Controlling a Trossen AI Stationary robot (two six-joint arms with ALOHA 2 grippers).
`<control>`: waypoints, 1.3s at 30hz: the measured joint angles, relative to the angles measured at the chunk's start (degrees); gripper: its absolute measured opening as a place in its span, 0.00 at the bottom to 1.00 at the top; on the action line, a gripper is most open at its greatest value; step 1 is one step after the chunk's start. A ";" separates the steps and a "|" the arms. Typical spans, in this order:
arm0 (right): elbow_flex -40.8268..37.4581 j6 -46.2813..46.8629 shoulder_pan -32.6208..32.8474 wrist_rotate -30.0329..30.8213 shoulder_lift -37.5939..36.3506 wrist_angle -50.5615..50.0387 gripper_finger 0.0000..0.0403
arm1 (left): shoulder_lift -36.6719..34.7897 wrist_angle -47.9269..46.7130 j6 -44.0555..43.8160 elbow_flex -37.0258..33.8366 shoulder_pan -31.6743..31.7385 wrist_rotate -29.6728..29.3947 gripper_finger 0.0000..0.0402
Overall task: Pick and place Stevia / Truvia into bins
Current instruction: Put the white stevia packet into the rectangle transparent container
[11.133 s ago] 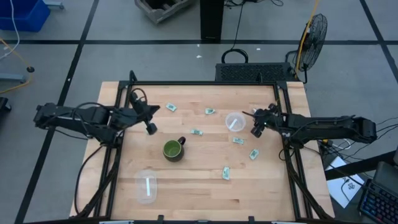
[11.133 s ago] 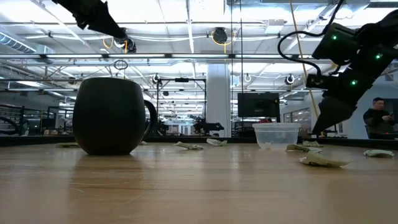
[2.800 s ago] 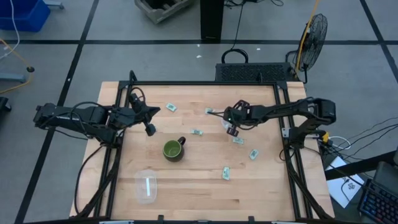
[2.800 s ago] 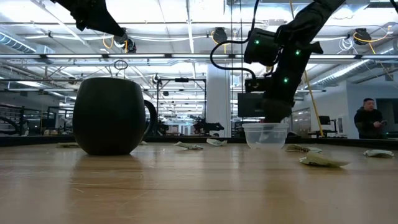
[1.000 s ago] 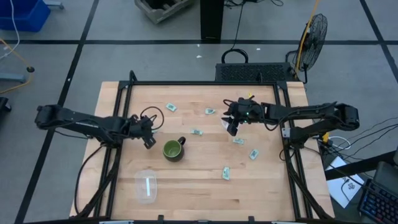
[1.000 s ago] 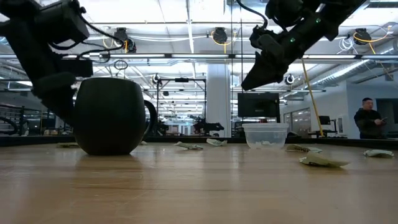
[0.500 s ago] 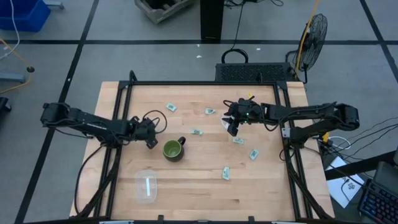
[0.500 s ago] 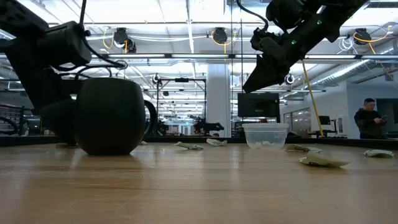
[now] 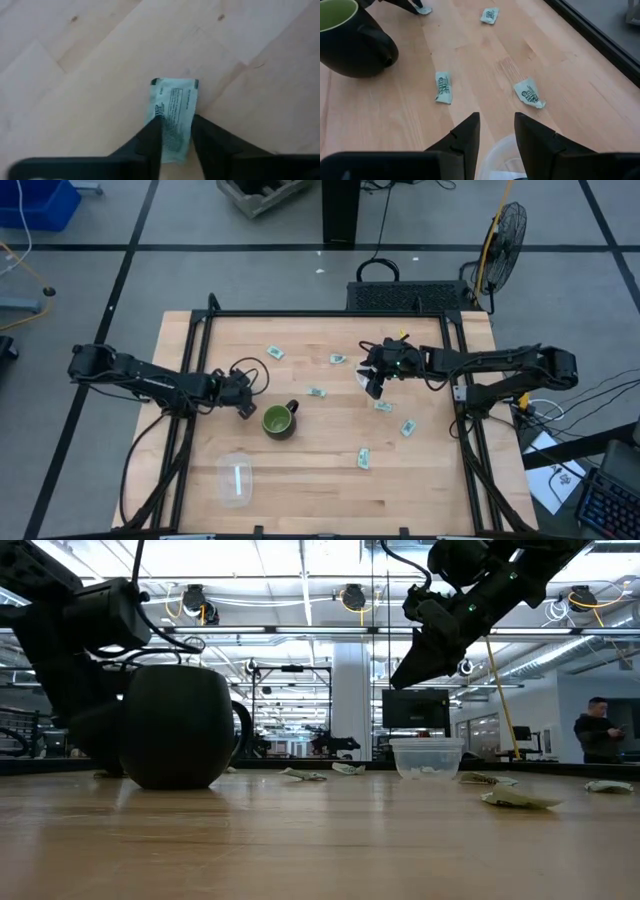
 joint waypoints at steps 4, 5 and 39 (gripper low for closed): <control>0.00 0.36 0.00 0.00 0.00 -0.03 0.28 | 0.00 0.54 -0.19 -0.02 0.00 1.11 0.06; 0.00 1.05 0.00 0.00 0.02 -0.17 0.28 | 0.00 0.79 -0.63 -0.02 -0.01 1.10 0.04; -6.49 8.03 0.02 -0.17 0.02 17.19 0.28 | 4.00 -21.37 -24.79 32.35 -32.92 34.93 0.01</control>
